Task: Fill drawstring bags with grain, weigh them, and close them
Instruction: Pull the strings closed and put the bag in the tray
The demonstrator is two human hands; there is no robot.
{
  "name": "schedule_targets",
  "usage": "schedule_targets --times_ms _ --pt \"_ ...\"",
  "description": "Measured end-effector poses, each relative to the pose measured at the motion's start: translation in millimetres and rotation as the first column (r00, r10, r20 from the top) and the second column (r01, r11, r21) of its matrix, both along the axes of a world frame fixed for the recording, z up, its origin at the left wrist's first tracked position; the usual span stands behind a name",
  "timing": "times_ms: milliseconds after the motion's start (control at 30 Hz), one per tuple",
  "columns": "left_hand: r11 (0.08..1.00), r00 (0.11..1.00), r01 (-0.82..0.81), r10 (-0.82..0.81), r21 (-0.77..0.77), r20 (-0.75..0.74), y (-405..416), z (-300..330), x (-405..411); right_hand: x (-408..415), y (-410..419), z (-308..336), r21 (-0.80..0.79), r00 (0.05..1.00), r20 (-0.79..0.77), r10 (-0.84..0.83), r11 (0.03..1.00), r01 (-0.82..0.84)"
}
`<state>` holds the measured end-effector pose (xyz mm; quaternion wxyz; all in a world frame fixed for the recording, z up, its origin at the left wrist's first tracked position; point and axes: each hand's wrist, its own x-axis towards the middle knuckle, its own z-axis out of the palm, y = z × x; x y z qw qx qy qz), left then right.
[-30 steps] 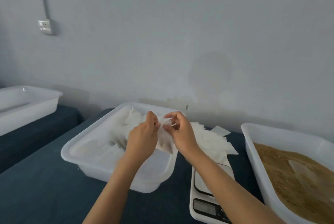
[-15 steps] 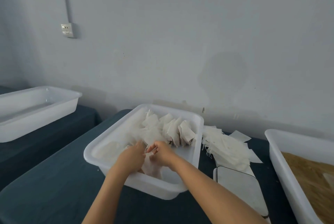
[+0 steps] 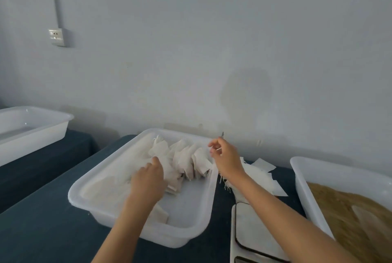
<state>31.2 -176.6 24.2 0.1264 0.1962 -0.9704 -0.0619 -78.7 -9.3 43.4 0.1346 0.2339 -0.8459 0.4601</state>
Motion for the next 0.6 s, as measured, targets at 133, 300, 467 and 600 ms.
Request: schedule_targets --times_ms 133,300,467,600 --pt "0.994 0.994 0.111 -0.111 0.014 -0.007 35.6 5.6 -30.5 -38.8 65.5 -19.6 0.069 0.946 0.057 -0.319 0.947 0.315" --pt "0.975 0.979 0.204 -0.200 0.088 -0.050 64.7 -5.1 -48.6 -53.8 93.0 -62.4 0.301 0.896 0.216 -0.389 0.899 0.318" --pt "0.974 0.980 0.196 -0.191 0.113 -0.050 65.9 -17.6 -53.9 -55.4 84.7 -72.8 0.512 0.847 0.255 -0.467 0.808 0.291" --pt "0.977 0.982 0.187 -0.185 0.104 -0.029 62.3 -21.6 -53.6 -55.3 90.6 -69.6 0.564 0.874 0.207 -0.439 0.784 0.260"
